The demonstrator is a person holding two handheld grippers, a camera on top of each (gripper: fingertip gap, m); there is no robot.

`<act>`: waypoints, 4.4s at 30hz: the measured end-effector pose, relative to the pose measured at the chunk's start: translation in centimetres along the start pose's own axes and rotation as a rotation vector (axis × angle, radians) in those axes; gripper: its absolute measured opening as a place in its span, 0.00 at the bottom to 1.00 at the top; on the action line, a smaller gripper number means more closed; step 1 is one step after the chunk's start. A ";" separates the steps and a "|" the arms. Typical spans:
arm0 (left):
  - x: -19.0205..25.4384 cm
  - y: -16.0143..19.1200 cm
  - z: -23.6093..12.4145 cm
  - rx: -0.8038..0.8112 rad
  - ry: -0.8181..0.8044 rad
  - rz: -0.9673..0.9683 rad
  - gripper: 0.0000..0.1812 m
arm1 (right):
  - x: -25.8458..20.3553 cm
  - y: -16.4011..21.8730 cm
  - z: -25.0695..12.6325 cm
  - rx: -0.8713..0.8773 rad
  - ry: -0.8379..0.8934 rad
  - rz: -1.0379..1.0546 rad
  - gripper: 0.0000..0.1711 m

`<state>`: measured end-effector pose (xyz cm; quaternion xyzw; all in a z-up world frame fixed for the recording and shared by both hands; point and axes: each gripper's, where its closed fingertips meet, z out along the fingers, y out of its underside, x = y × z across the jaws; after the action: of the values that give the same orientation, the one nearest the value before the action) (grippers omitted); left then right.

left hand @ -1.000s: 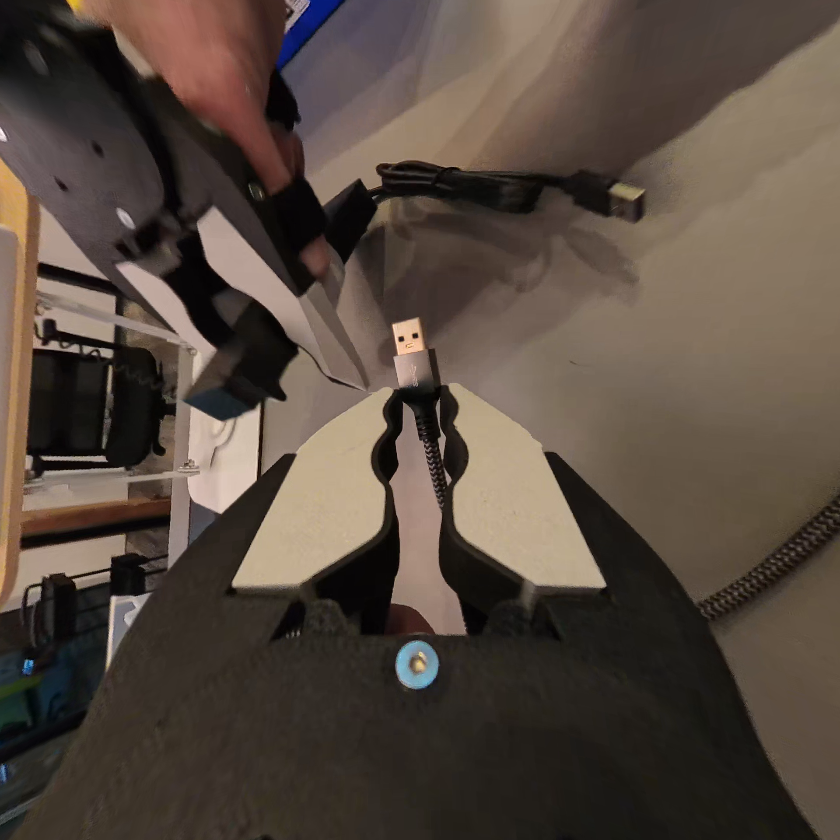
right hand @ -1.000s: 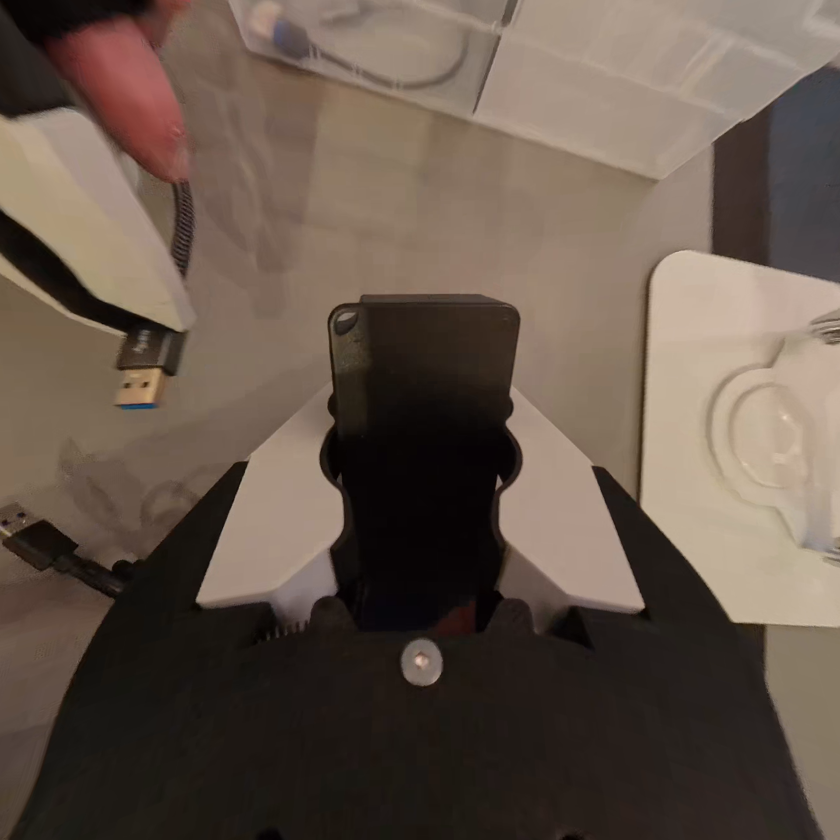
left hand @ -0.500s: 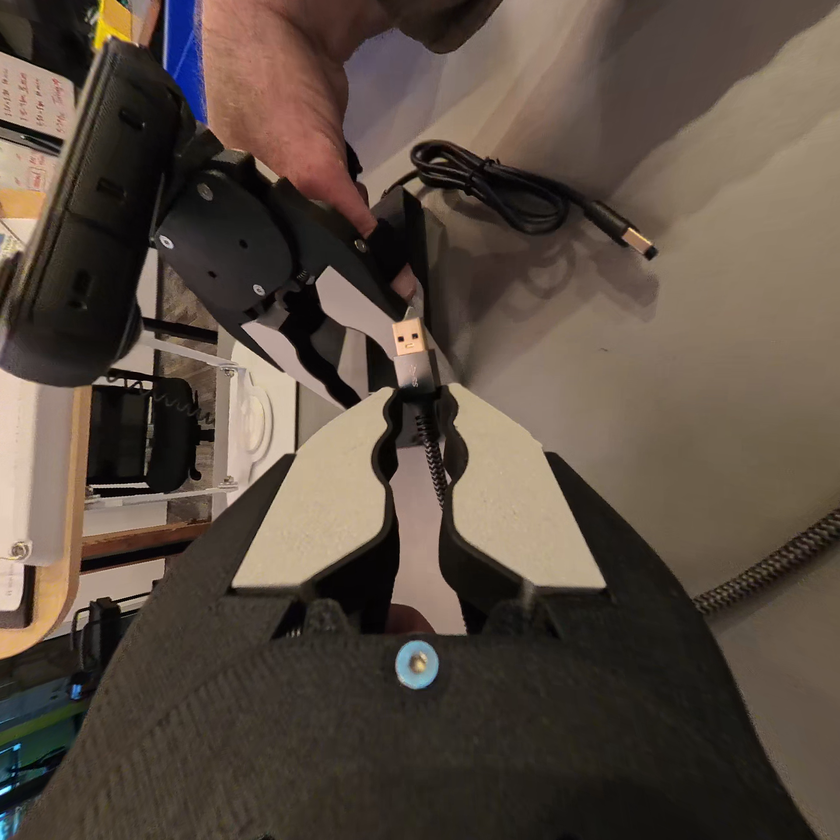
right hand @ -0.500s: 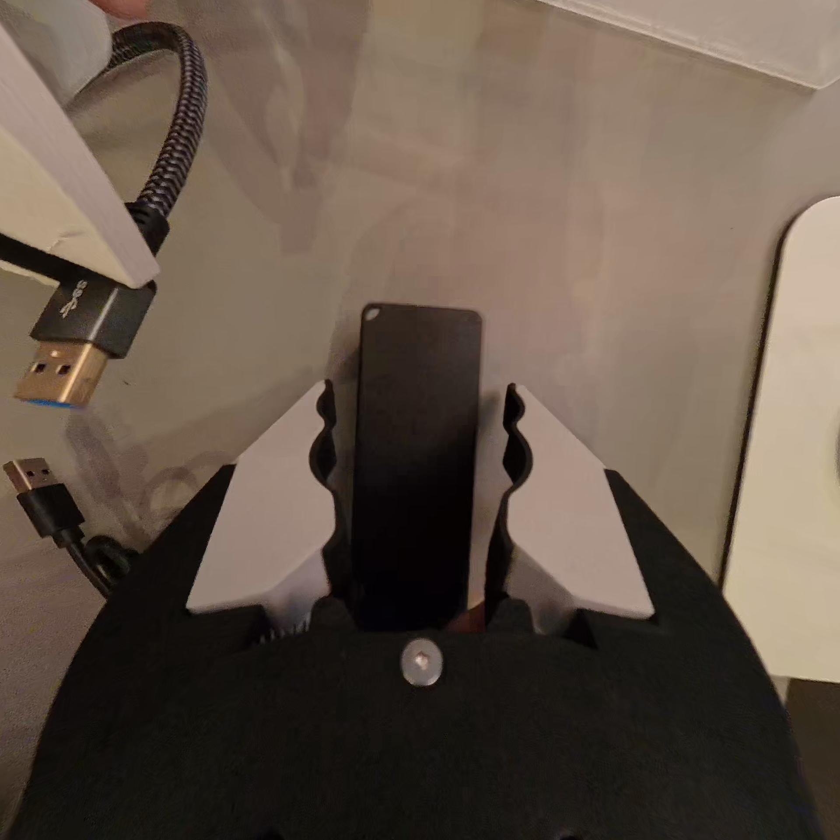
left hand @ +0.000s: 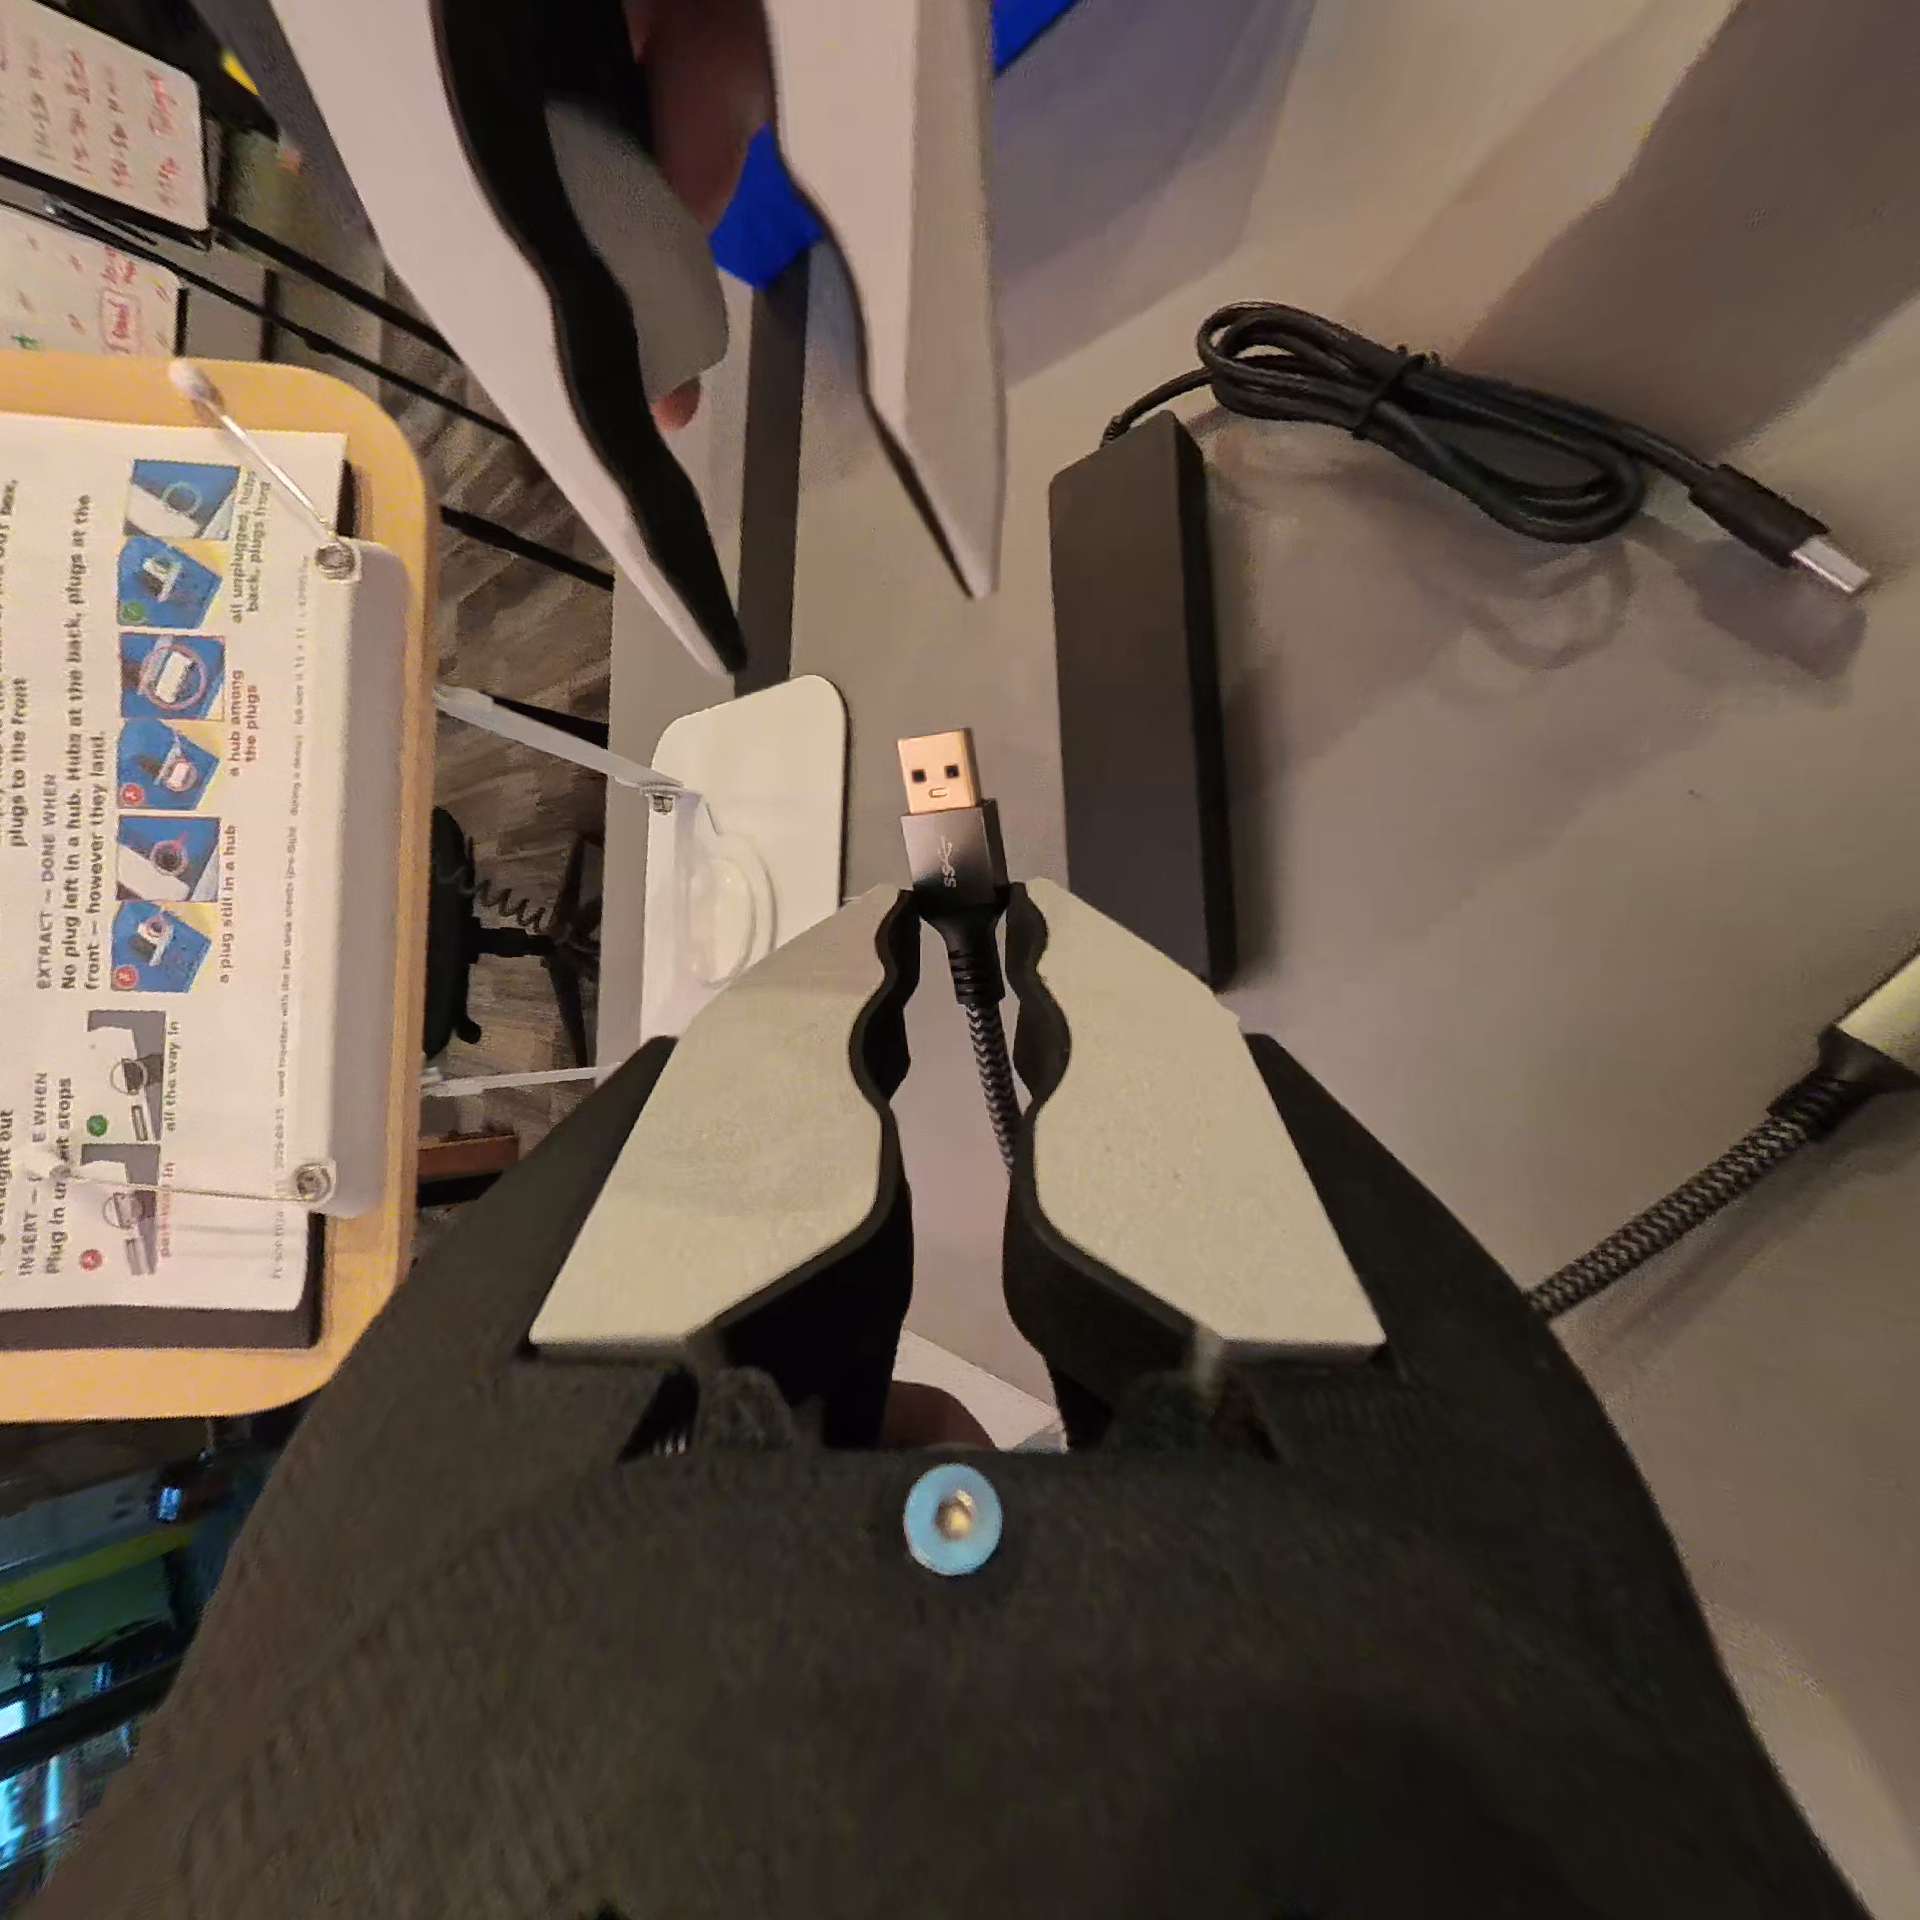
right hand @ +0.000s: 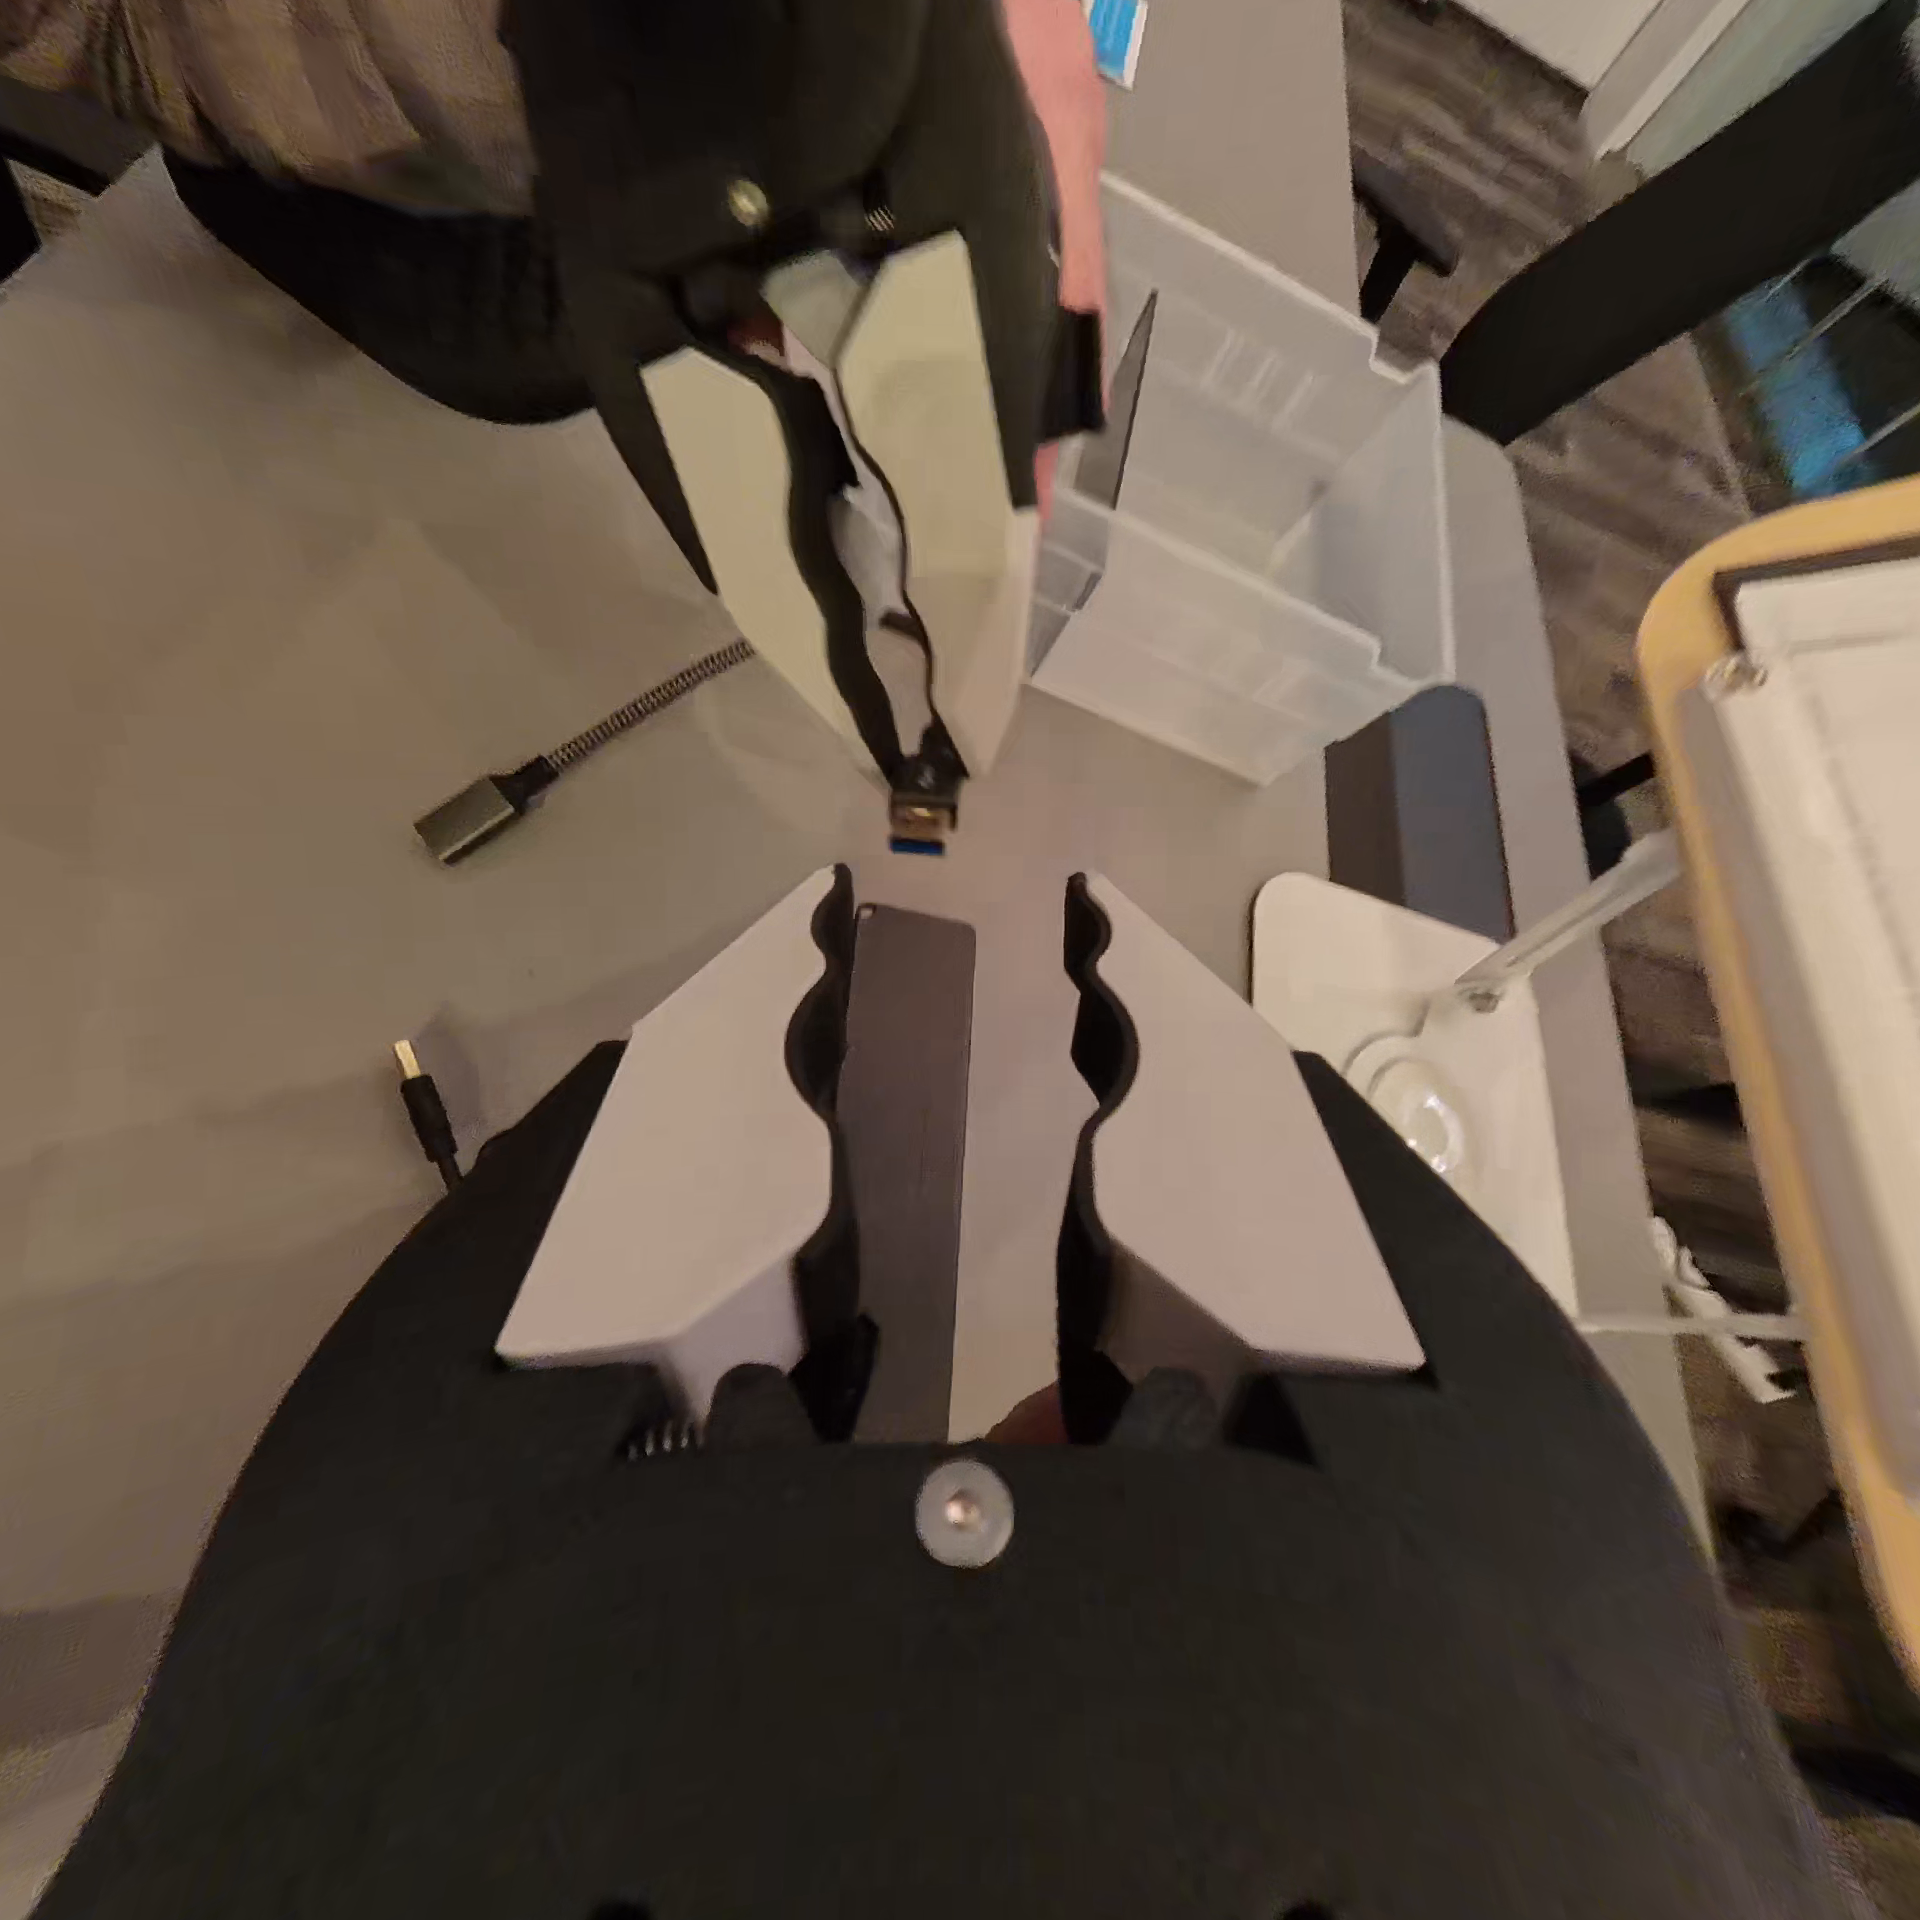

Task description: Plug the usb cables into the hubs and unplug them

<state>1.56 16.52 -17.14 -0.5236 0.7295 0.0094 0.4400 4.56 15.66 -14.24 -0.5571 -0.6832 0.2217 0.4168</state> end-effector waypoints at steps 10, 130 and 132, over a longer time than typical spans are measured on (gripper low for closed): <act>-1.0 -1.0 0.0 0.045 -0.044 -0.016 0.09 | 0.2 -0.2 2.5 -0.126 0.061 -0.080 0.10; -3.3 -8.6 -7.5 0.773 0.035 -0.358 0.11 | -1.1 -7.9 -3.4 0.282 0.007 -0.052 0.08; -3.0 -8.7 -7.6 0.784 0.059 -0.362 0.11 | -1.4 -7.9 -3.4 0.284 -0.011 -0.048 0.08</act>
<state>3.71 11.31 -6.63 -0.4364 0.5866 -0.3609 0.5790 2.82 11.57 -6.71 -0.4746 -0.6605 0.3093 0.4928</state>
